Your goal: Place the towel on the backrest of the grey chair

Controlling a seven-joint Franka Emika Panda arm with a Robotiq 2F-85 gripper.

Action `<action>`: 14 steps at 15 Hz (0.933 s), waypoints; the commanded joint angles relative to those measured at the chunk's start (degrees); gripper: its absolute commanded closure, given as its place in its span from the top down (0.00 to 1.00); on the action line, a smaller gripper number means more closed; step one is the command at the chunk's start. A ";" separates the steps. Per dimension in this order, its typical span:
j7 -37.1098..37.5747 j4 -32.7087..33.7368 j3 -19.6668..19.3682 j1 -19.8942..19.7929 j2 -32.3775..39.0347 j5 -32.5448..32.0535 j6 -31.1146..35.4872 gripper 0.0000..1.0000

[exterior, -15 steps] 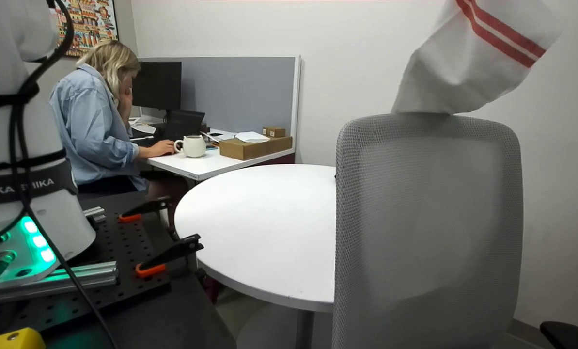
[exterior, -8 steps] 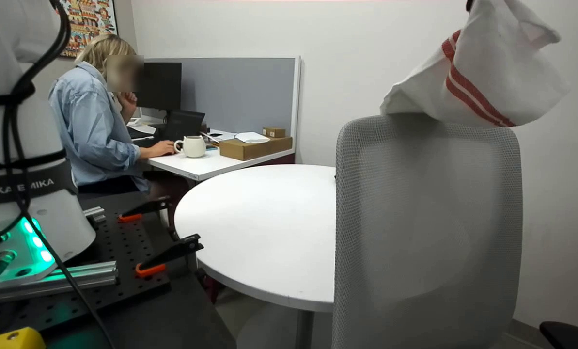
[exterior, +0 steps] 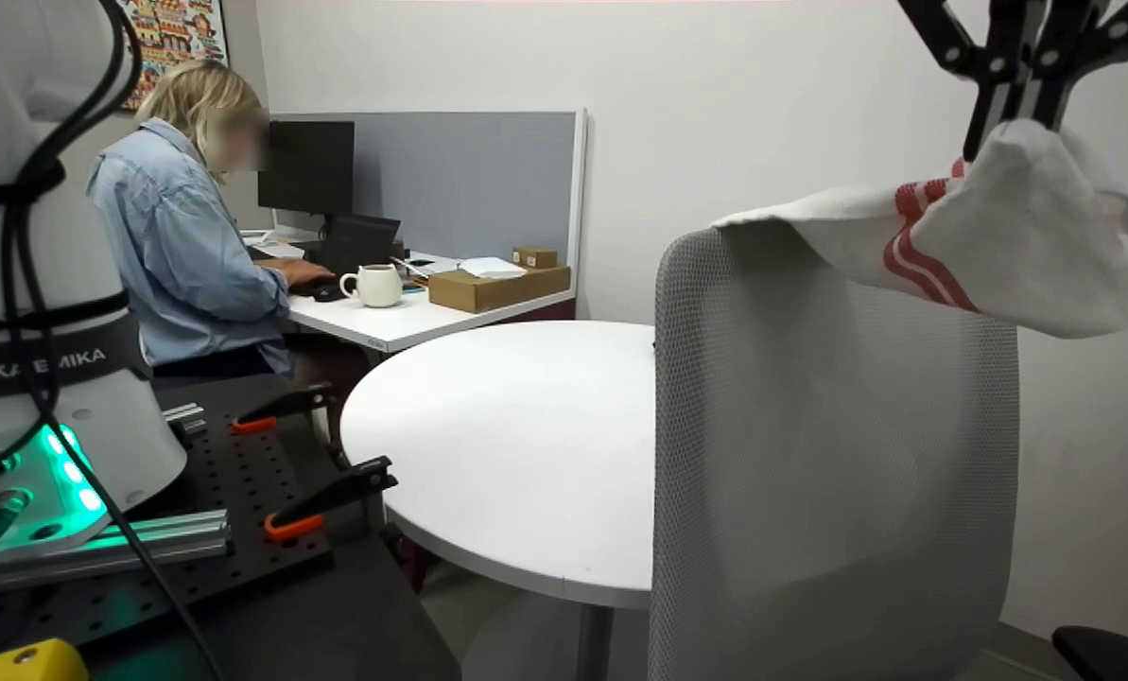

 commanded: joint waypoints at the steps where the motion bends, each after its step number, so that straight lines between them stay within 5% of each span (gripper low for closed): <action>1: 3.33 0.60 0.30 -0.07 1.43 -2.56 1.58 0.34; 10: 4.63 0.83 2.71 0.96 0.88 -1.54 2.41 0.99; 14: 4.98 0.41 3.10 0.91 0.20 -0.09 3.61 1.00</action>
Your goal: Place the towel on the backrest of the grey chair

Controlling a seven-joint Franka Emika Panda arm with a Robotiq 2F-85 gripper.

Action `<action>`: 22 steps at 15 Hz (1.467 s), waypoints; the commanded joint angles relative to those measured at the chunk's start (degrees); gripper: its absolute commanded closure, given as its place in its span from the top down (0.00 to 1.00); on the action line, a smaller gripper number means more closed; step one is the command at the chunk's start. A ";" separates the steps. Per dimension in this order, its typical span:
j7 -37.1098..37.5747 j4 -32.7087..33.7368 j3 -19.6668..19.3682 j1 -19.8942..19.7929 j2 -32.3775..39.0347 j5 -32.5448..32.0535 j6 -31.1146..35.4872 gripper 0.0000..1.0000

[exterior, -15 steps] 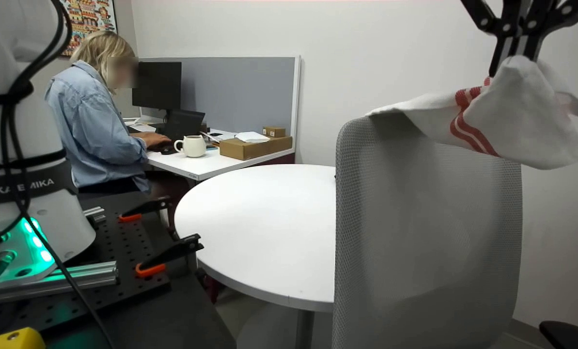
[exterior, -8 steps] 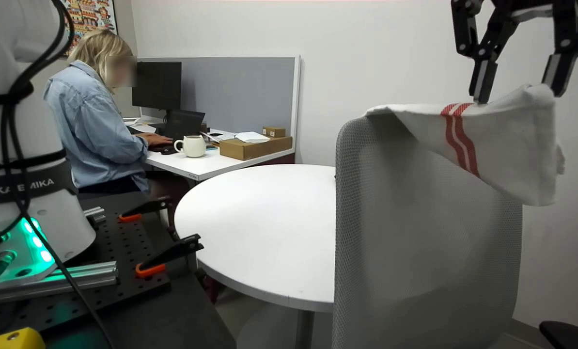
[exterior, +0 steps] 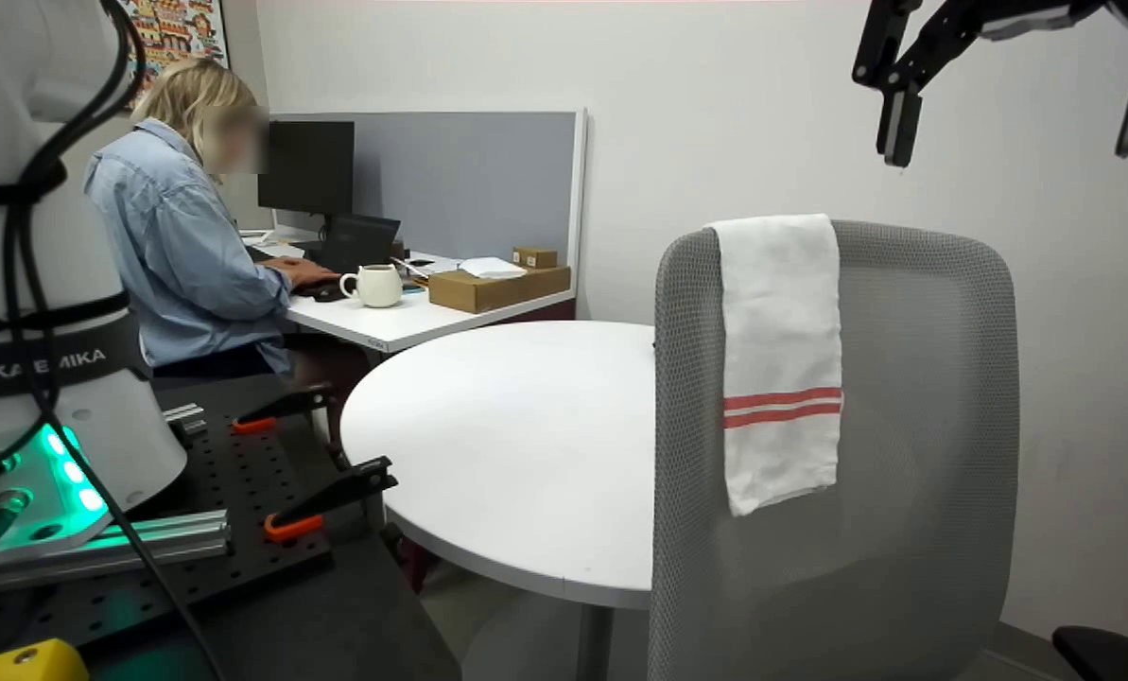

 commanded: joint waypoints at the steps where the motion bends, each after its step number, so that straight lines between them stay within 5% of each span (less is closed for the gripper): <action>1: 1.56 -0.81 0.72 0.22 -1.86 2.19 1.01 1.00; 8: 4.96 -0.25 6.68 6.62 -8.24 12.58 -1.56 1.00; 15: 11.81 -0.39 14.13 17.23 -9.22 13.75 0.05 1.00; 22: 16.91 -7.51 19.07 22.79 -8.81 13.55 5.63 1.00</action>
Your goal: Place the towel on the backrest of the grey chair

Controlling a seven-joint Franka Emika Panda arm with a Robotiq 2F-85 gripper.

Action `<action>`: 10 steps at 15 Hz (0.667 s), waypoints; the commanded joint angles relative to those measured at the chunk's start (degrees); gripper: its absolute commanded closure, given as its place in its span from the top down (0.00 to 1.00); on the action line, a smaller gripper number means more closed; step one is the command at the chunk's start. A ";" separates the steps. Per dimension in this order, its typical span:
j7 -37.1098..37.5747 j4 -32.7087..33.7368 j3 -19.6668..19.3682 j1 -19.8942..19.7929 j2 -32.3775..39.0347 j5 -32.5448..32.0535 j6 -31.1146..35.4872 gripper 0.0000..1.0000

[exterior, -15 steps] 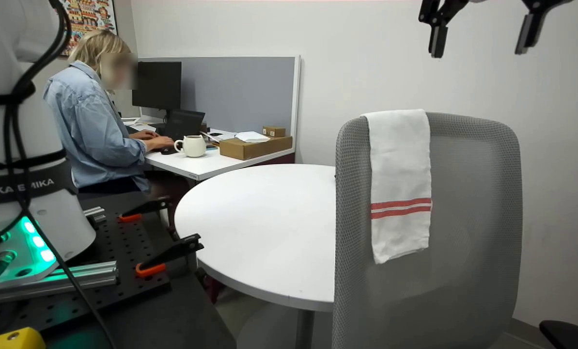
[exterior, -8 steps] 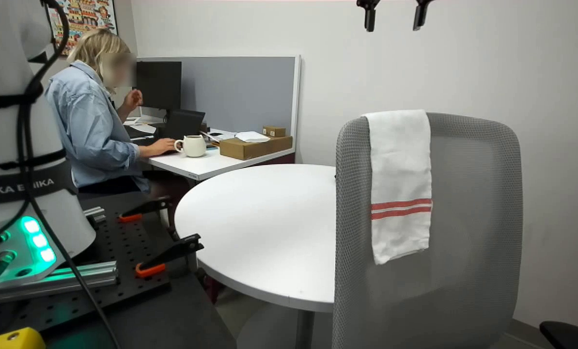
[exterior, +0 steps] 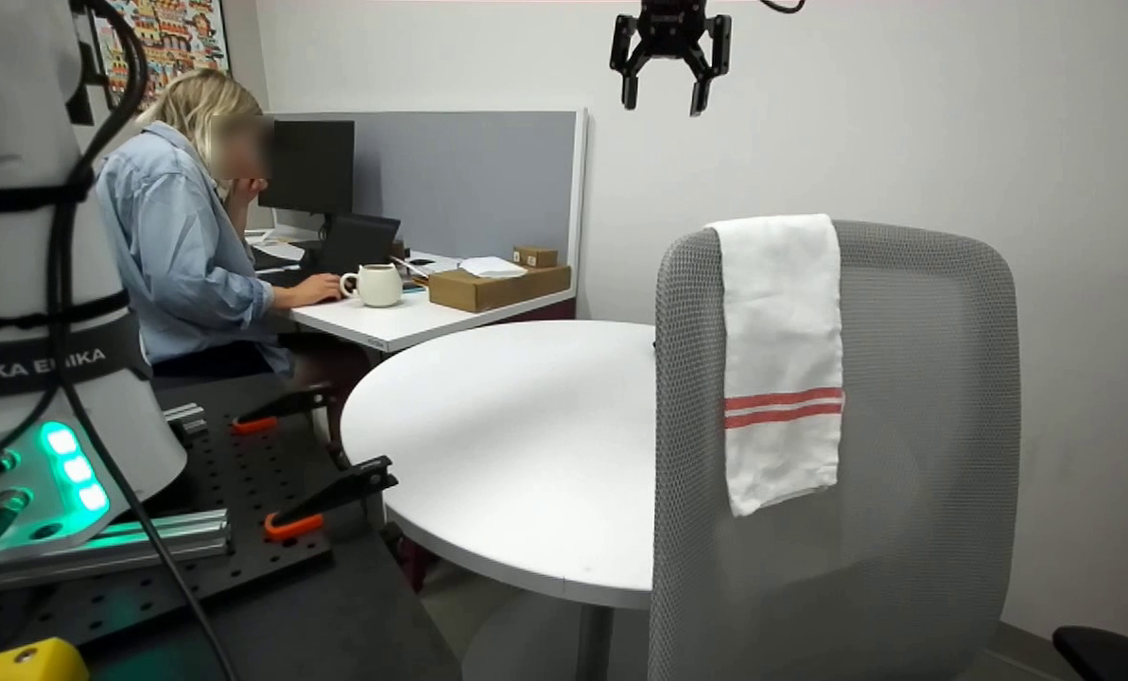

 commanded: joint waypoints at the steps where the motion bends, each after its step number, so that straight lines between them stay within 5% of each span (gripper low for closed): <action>1: 1.80 -5.69 1.80 2.08 -1.15 1.20 4.40 1.00; 7: 13.82 -14.17 3.43 4.15 -3.19 -0.96 16.50 1.00; 10: 19.13 -15.65 3.35 4.22 -3.80 0.23 16.76 1.00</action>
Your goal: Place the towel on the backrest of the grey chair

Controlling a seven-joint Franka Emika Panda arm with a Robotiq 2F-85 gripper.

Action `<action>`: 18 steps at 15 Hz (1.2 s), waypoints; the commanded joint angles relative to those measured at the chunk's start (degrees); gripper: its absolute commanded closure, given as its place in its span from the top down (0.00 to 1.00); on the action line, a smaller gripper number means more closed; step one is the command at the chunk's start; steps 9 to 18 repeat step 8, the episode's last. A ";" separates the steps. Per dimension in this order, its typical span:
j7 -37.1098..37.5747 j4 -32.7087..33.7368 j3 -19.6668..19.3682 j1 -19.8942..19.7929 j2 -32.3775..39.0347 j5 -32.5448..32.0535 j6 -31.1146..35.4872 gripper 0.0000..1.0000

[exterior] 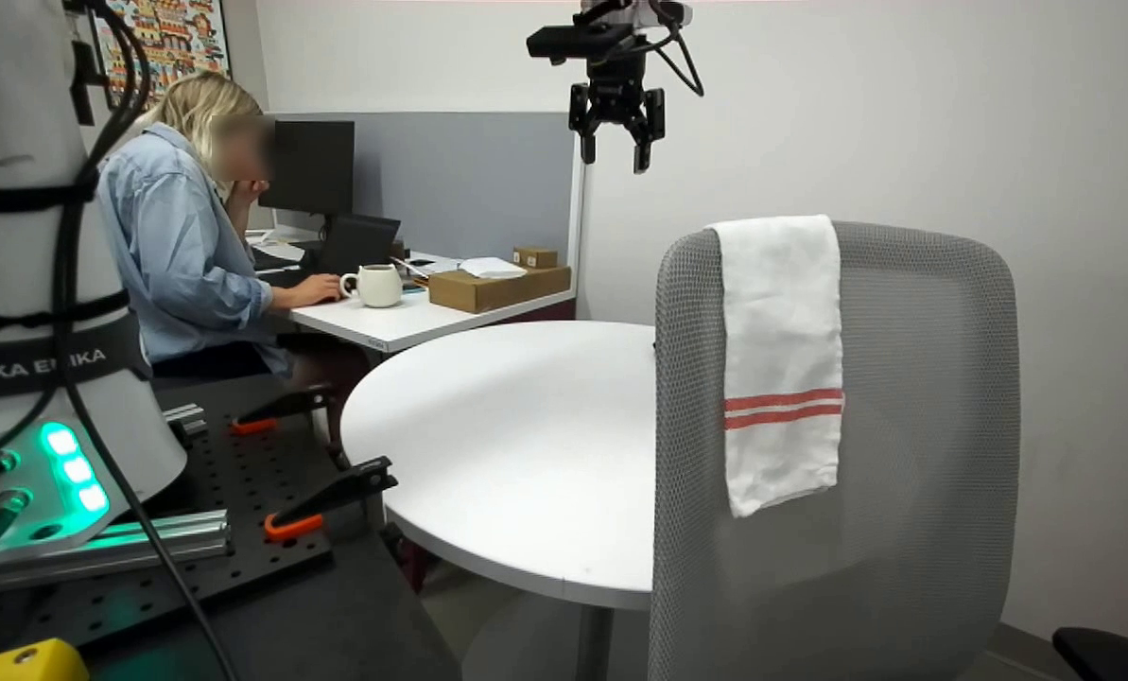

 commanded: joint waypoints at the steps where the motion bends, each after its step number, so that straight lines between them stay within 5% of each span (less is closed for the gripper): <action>1: 1.80 -0.52 -0.22 0.22 -0.33 0.01 0.00 1.00; 18: 4.30 -1.53 -0.27 0.27 -1.11 0.02 0.01 1.00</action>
